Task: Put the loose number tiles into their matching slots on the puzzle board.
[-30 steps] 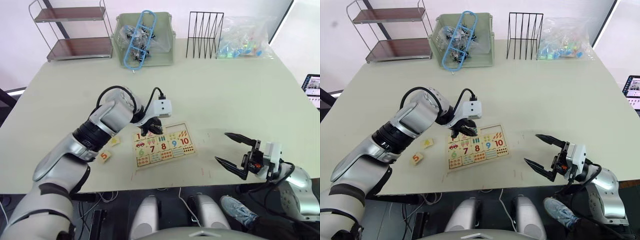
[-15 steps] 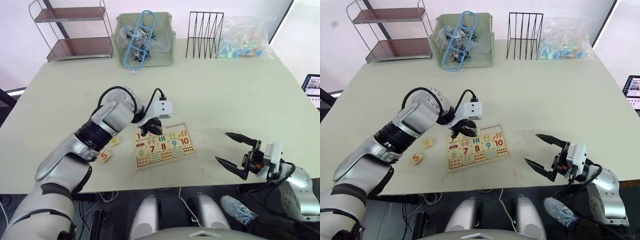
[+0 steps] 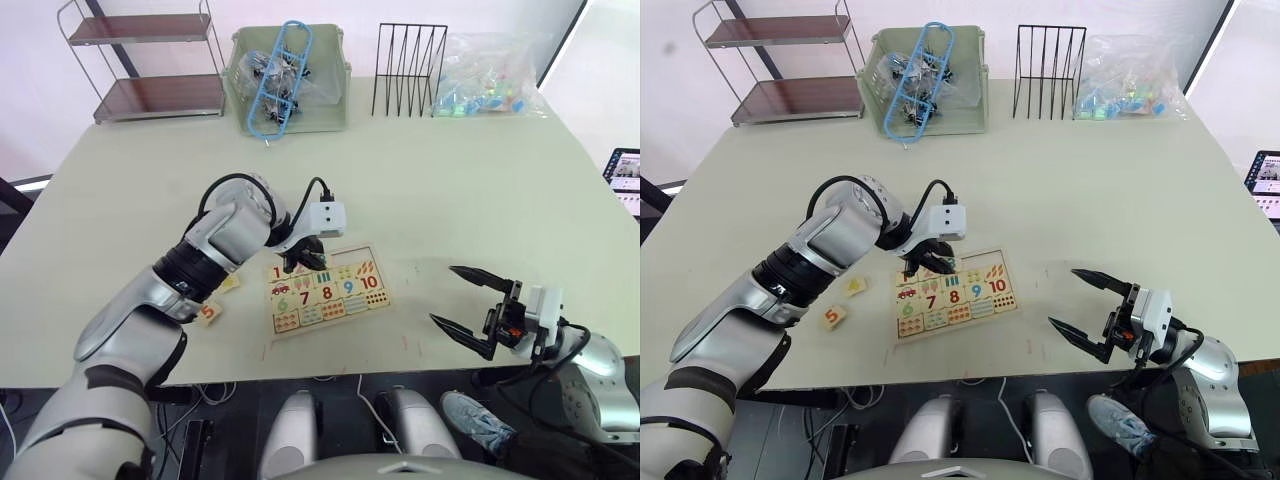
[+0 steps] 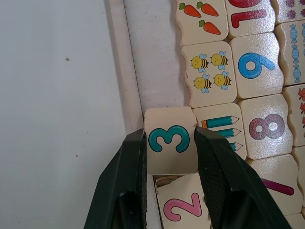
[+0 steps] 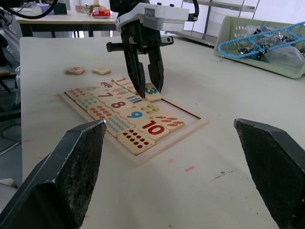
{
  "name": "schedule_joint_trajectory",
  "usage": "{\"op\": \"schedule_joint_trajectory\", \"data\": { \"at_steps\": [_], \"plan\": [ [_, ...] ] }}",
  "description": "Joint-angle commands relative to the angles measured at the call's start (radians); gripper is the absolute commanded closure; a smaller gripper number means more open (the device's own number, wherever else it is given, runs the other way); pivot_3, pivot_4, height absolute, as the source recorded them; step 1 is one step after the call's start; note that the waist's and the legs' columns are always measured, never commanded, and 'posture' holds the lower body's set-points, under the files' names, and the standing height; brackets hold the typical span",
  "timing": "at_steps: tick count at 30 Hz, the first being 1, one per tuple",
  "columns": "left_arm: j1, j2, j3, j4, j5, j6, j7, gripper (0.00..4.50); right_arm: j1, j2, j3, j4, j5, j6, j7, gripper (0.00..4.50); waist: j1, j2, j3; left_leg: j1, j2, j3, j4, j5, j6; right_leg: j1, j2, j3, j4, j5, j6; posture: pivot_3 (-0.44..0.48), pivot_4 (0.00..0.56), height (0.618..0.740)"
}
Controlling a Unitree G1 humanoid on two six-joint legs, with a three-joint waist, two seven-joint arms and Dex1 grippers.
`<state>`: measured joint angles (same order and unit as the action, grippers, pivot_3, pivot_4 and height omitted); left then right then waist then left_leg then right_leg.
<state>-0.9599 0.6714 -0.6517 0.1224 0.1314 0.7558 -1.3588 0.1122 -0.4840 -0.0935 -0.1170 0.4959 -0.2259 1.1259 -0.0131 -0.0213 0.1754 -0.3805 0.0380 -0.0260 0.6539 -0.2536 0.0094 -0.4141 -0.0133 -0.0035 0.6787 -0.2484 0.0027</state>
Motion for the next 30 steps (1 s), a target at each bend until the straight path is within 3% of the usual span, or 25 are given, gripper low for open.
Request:
{"op": "schedule_joint_trajectory", "data": {
  "at_steps": [1, 4, 5, 11, 30],
  "plan": [
    [-0.022, 0.001, 0.011, -0.009, 0.008, -0.005, -0.009, 3.49, -0.005, -0.001, -0.012, -0.019, 0.009, -0.022, -0.002, 0.0, 0.0, 0.0, 0.0, 0.0, 0.0, 0.0, 0.0, 0.0, 0.0, 0.0, 0.0, 0.0, 0.0, 0.0, 0.0, 0.0, 0.15, 0.74],
    [-0.022, -0.001, 0.012, -0.009, 0.009, -0.004, -0.012, 3.49, -0.007, -0.002, -0.012, -0.016, 0.01, -0.022, -0.001, 0.0, 0.0, 0.0, 0.0, 0.0, 0.0, 0.0, 0.0, 0.0, 0.0, 0.0, 0.0, 0.0, 0.0, 0.0, 0.0, 0.0, 0.15, 0.74],
    [-0.021, -0.002, 0.013, -0.009, 0.008, -0.002, -0.012, 2.48, -0.007, -0.002, -0.012, -0.015, 0.009, -0.022, -0.001, 0.0, 0.0, 0.0, 0.0, 0.0, 0.0, 0.0, 0.0, 0.0, 0.0, 0.0, 0.0, 0.0, 0.0, 0.0, 0.0, 0.0, 0.15, 0.74],
    [-0.025, -0.011, 0.033, -0.02, -0.012, 0.038, -0.016, 0.02, -0.004, 0.001, -0.013, -0.009, 0.008, -0.026, -0.002, 0.0, 0.0, 0.0, 0.0, 0.0, 0.0, 0.0, 0.0, 0.0, 0.0, 0.0, 0.0, 0.0, 0.0, 0.0, 0.0, 0.0, 0.15, 0.74],
    [-0.081, -0.014, 0.182, 0.154, -0.13, -0.014, -0.028, 0.02, 0.005, -0.002, -0.012, -0.009, 0.012, -0.03, -0.003, 0.0, 0.0, 0.0, 0.0, 0.0, 0.0, 0.0, 0.0, 0.0, 0.0, 0.0, 0.0, -0.002, 0.0, 0.0, 0.0, 0.0, 0.15, 0.74]
  ]
}}
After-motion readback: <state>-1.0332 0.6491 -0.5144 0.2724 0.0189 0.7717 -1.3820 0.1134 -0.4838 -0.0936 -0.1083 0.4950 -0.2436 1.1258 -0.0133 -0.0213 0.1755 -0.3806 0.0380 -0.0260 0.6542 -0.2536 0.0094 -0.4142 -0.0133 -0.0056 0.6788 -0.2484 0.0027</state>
